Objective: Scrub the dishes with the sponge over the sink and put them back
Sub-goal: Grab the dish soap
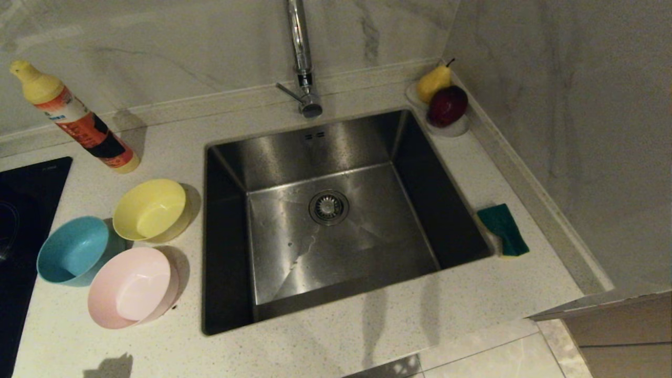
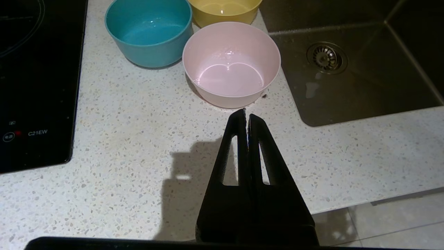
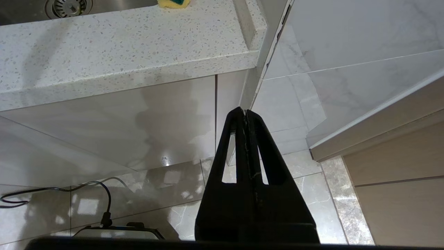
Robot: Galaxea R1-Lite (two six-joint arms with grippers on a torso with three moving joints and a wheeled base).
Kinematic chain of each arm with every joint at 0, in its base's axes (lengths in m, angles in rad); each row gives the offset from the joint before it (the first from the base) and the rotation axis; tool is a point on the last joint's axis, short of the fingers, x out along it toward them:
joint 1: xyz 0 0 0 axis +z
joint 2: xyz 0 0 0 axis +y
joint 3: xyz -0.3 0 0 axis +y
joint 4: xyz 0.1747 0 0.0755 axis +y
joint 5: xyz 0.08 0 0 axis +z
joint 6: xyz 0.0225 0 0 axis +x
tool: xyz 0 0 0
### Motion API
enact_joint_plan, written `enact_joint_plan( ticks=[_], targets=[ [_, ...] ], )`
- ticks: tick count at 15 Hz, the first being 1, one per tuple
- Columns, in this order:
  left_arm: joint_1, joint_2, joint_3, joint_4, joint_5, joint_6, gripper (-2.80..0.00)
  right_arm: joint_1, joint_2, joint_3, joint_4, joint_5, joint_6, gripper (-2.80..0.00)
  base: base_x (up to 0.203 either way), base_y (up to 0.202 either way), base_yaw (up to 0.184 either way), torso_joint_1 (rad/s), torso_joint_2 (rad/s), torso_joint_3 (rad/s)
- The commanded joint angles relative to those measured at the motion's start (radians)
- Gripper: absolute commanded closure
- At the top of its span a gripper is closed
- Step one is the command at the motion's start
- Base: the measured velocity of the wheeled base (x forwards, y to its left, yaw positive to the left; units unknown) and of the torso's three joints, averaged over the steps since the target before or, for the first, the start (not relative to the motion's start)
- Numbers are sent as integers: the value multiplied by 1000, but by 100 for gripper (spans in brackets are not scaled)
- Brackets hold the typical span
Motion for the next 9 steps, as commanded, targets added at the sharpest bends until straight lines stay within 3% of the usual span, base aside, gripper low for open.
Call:
enact_joint_plan(
  ticks=[1,3,7,9],
  targets=[
    [0,1,40,-3,1,1,0,0,-1,0,0,1,-1,0,0,0,0,0,0,0],
    [1,0,3,3,6,4,0,0,0,0,0,1,-1,0,0,0,0,0,0,0],
    [1,30,-215,120,10,6,0,0,-1,0,0,1,-1,0,0,0,0,0,0,0],
    [1,122,-327,161,20,7,0,0,0,0,0,1,-1,0,0,0,0,0,0,0]
  ],
)
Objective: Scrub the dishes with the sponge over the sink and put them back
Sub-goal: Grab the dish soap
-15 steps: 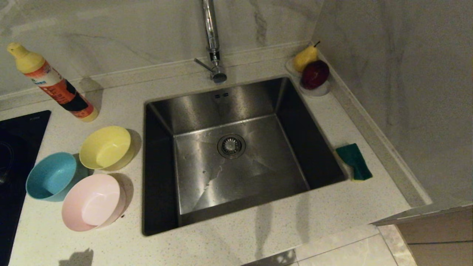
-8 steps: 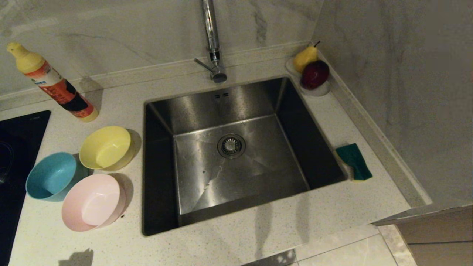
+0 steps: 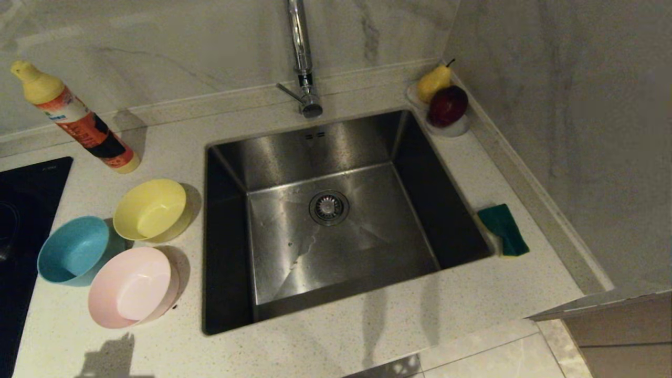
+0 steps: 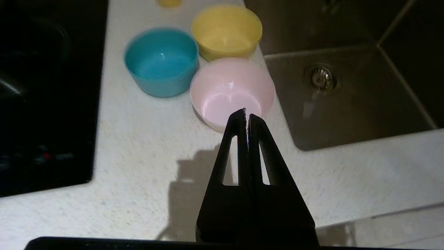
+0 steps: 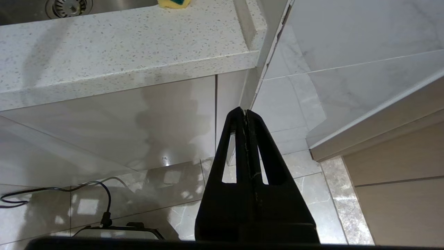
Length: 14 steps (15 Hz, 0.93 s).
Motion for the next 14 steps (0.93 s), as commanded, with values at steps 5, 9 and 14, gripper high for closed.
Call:
enact_joint_plan(
  ticks=[5,9,14],
  targets=[
    [1,406,-339,13,56,-17,0,0,0,0,-1,0,0,0,0,0,0,0,0,0],
    [2,753,-528,-47,138,-98,0,0,0,0,0,0,0,0,0,0,0,0,0,0],
    [2,1135,-657,-253,298,-143,0,0,0,0,0,0,0,0,0,0,0,0,0,0]
  ],
)
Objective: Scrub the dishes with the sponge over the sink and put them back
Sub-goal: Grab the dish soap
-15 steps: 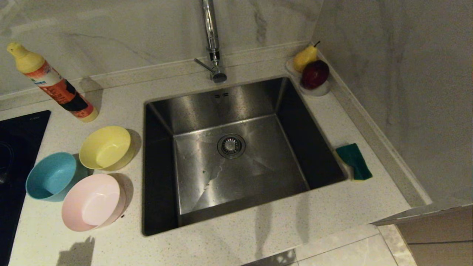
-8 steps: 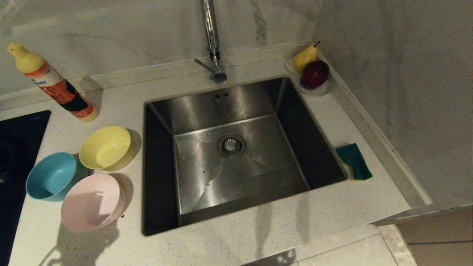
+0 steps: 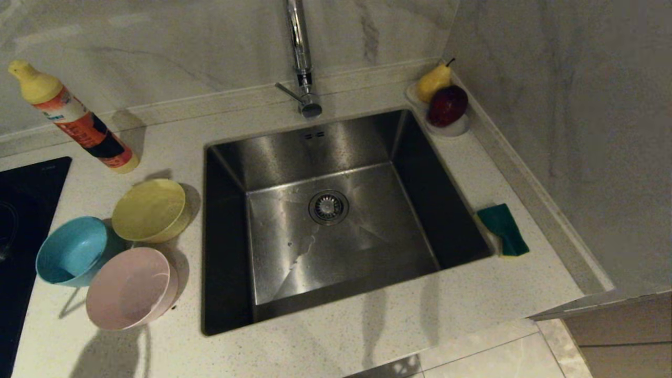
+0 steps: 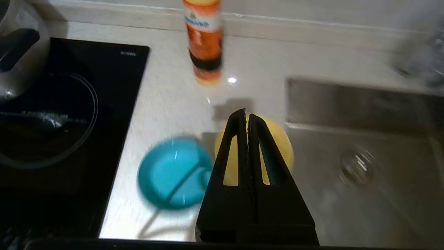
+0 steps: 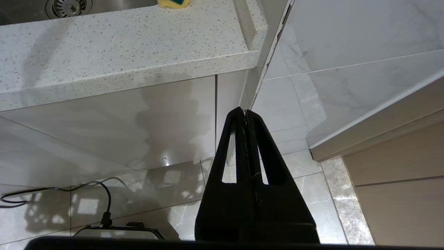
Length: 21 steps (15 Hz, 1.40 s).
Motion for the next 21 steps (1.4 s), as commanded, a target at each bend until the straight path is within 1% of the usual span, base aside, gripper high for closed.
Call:
enact_joint_plan(
  ticks=[1,3,5,7,9,11,13,15,16,17,19,21],
  targets=[
    [3,263,-47,-108,76,-8,0,0,0,0,0,0,0,0,0,0,0,0,0,0],
    [25,404,-101,-199,183,-51,0,0,0,0,0,0,0,0,0,0,0,0,0,0],
    [42,532,-164,-255,246,-91,0,0,0,0,0,0,0,0,0,0,0,0,0,0],
    [54,603,-258,-280,273,-106,0,0,0,0,-1,0,0,0,0,0,0,0,0,0],
    [77,653,-297,-293,282,-110,0,0,0,0,-1,0,0,0,0,0,0,0,0,0],
    [97,707,-294,-357,314,-112,0,0,0,0,0,0,0,0,0,0,0,0,0,0],
    [114,754,-280,-434,330,-107,0,0,0,0,0,0,0,0,0,0,0,0,0,0],
    [118,762,-261,-447,334,-92,0,0,-1,0,-1,0,0,0,0,0,0,0,0,0],
    [117,762,-262,-447,333,-77,-280,0,0,0,0,0,0,0,0,0,0,0,0,0],
    [117,762,-262,-449,331,-64,-280,0,0,0,0,0,0,0,0,0,0,0,0,0],
    [117,758,-250,-451,319,-67,-280,0,-1,0,-1,0,0,0,0,0,0,0,0,0],
    [117,761,-211,-521,299,-63,-280,0,0,0,0,0,0,0,0,0,0,0,0,0]
  ],
)
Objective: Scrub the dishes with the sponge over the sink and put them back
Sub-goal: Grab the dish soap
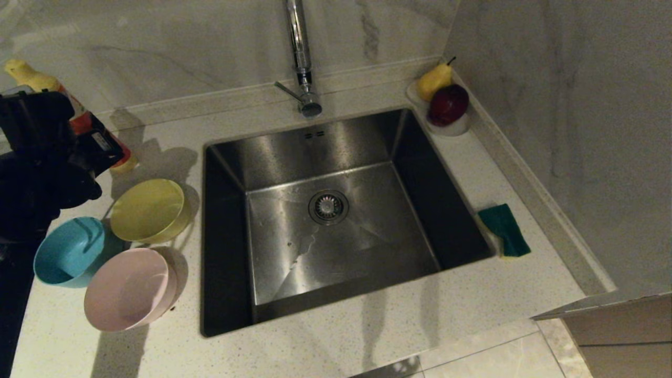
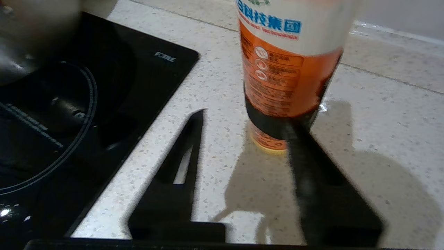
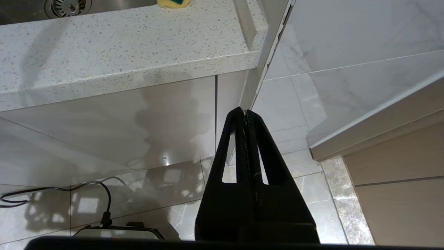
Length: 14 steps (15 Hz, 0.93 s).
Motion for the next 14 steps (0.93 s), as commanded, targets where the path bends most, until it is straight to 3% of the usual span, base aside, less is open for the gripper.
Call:
enact_joint_plan(
  ticks=[1,6,11,14],
  targets=[
    [1,-1,44,-88,-41,7,-280,0,0,0,0,1,-1,0,0,0,0,0,0,0],
    [1,20,82,-170,-126,13,-280,0,0,0,0,1,-1,0,0,0,0,0,0,0],
    [2,124,35,-312,-135,12,-280,0,0,0,0,1,-1,0,0,0,0,0,0,0],
    [4,172,-23,-334,-138,17,-280,0,0,0,0,1,-1,0,0,0,0,0,0,0]
  ],
)
